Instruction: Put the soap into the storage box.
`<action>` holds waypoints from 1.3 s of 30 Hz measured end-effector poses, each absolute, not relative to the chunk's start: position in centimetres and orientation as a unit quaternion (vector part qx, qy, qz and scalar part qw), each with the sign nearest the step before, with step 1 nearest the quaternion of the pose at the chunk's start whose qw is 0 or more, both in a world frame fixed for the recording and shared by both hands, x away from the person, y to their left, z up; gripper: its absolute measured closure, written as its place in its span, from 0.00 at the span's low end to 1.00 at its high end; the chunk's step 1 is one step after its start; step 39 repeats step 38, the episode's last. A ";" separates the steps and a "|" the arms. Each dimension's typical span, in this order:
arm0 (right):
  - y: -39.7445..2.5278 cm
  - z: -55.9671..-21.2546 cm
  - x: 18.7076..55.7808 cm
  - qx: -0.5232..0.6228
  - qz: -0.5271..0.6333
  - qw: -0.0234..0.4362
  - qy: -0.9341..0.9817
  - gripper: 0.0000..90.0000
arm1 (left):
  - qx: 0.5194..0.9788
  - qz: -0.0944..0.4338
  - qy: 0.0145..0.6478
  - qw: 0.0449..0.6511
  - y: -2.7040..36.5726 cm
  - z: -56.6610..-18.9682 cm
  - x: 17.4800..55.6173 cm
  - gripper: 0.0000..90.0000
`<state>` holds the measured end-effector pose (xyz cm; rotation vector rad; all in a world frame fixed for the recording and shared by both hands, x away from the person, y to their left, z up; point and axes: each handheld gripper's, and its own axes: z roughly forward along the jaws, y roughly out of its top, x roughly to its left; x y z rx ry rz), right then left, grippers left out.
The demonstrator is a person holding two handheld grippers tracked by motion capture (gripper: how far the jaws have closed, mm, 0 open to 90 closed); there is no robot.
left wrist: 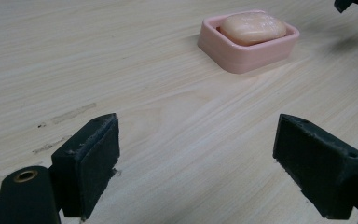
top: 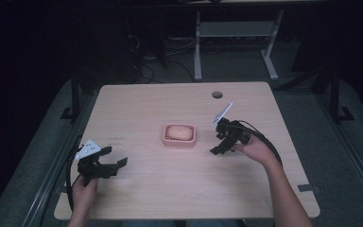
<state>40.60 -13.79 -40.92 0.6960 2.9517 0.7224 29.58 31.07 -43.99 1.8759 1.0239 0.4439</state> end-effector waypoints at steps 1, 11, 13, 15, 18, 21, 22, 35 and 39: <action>-13.9 -41.0 40.5 0.223 0.229 0.009 0.947 0.28 | 0.763 0.180 0.416 0.461 31.1 -44.0 29.6 0.16; -15.1 -41.1 38.9 0.224 0.242 0.020 0.944 0.28 | 0.762 0.180 0.416 0.462 31.1 -44.0 29.6 0.16; -15.3 -41.1 38.5 0.224 0.243 0.019 0.944 0.28 | 0.762 0.181 0.416 0.462 31.1 -44.0 29.6 0.16; -15.6 -41.2 38.2 0.225 0.246 0.021 0.943 0.28 | 0.762 0.181 0.417 0.462 31.0 -44.0 29.6 0.16; -16.0 -41.4 37.7 0.230 0.239 0.016 0.943 0.28 | 0.763 0.180 0.416 0.460 31.0 -44.0 29.5 0.16; -16.5 -41.6 37.0 0.226 0.249 0.023 0.942 0.28 | 0.766 0.181 0.412 0.459 31.1 -44.0 29.6 0.16; -16.6 -41.7 36.7 0.229 0.248 0.023 0.941 0.28 | 0.767 0.182 0.411 0.457 31.1 -44.0 29.6 0.16; -19.1 -43.7 32.9 0.251 0.275 0.026 0.928 0.28 | 0.767 0.182 0.414 0.455 31.0 -44.1 29.7 0.16; -19.6 -44.0 31.6 0.262 0.293 0.032 0.919 0.28 | 0.765 0.182 0.416 0.457 30.8 -44.2 29.7 0.16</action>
